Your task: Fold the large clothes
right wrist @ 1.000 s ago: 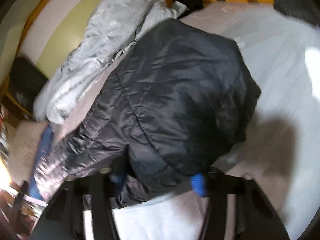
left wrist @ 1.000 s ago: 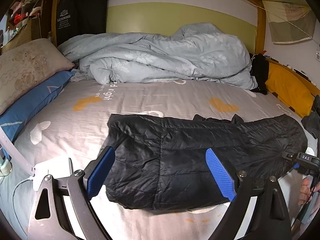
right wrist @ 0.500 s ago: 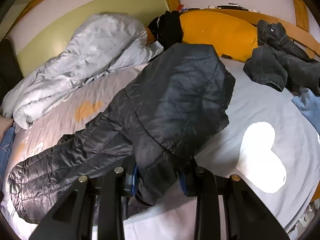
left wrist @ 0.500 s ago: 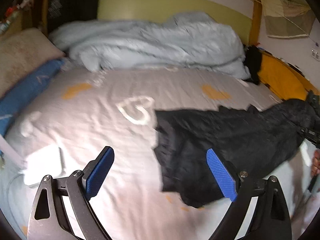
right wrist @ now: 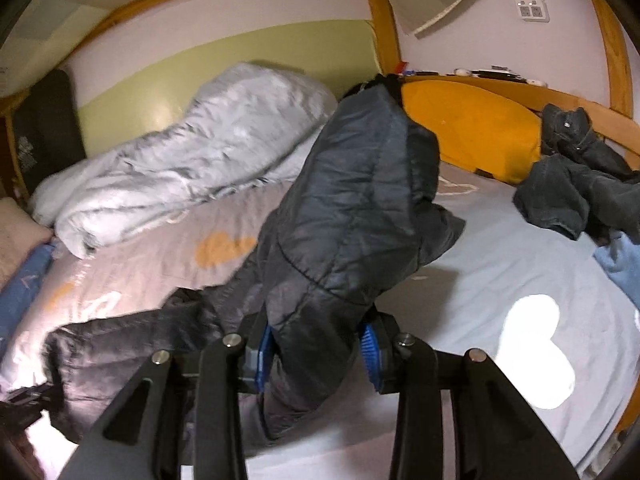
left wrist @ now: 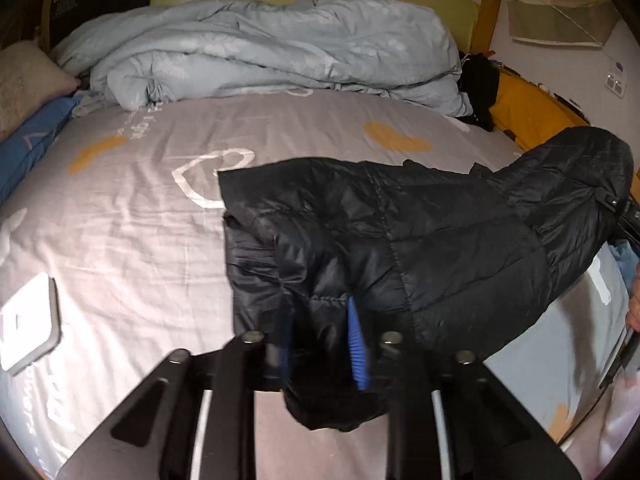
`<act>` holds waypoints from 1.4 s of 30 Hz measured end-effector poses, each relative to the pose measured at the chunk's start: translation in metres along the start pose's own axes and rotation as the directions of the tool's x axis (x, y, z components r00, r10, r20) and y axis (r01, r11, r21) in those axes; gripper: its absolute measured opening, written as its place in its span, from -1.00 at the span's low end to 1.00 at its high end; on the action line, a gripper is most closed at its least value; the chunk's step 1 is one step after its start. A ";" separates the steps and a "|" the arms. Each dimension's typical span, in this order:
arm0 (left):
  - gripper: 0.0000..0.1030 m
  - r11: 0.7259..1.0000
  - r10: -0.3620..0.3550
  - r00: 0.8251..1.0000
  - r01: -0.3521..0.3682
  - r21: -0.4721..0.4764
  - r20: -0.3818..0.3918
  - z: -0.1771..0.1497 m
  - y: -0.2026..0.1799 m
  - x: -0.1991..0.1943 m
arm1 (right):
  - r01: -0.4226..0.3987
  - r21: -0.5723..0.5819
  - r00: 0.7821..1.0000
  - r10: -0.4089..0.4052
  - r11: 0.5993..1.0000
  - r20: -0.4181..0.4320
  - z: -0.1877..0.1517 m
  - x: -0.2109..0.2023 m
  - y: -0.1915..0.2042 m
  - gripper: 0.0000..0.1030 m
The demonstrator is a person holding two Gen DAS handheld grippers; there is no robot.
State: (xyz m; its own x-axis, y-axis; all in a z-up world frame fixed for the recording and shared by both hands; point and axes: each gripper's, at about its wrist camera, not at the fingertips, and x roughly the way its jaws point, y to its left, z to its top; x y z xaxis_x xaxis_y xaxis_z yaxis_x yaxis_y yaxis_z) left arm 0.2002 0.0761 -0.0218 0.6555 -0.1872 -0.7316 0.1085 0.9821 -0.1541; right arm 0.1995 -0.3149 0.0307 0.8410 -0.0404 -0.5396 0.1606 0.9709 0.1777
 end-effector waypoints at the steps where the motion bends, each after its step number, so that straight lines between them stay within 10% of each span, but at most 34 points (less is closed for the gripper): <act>1: -0.73 1.000 -0.004 1.000 0.004 -0.006 -0.002 0.001 -0.001 0.002 | -0.013 -0.003 1.000 0.013 1.000 0.009 0.000 -0.003 0.004 -0.33; 10: -0.77 0.997 0.074 0.997 -0.074 0.018 0.018 0.010 -0.003 0.016 | -0.259 -0.129 0.963 0.267 0.957 0.043 -0.008 -0.030 0.056 -0.33; 24: -0.68 0.998 0.069 0.998 -0.069 -0.006 -0.010 0.014 0.005 0.022 | -0.487 -0.255 0.872 0.452 0.835 -0.186 -0.048 -0.020 0.119 -0.25; 30: -0.64 0.998 0.061 0.998 -0.062 -0.026 -0.017 0.016 0.010 0.022 | -0.563 -0.256 0.826 0.541 0.786 -0.157 -0.043 -0.040 0.115 0.20; 37: -0.60 0.997 0.074 0.997 -0.074 -0.026 -0.020 0.014 0.010 0.020 | -0.439 -0.122 0.894 0.446 0.890 0.043 -0.016 -0.057 0.083 0.40; 42: -0.60 0.997 0.065 0.998 -0.066 -0.044 -0.025 0.013 0.012 0.019 | -0.153 -0.014 0.988 0.153 0.988 0.030 -0.002 -0.010 0.057 0.40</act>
State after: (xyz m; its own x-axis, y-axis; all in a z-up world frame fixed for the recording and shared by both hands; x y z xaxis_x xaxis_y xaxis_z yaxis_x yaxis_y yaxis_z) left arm 0.2242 0.0846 -0.0289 0.6420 -0.1235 -0.7567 0.0319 0.9904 -0.1345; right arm 0.1992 -0.2589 0.0451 0.8708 0.1015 -0.4810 0.0232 0.9689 0.2465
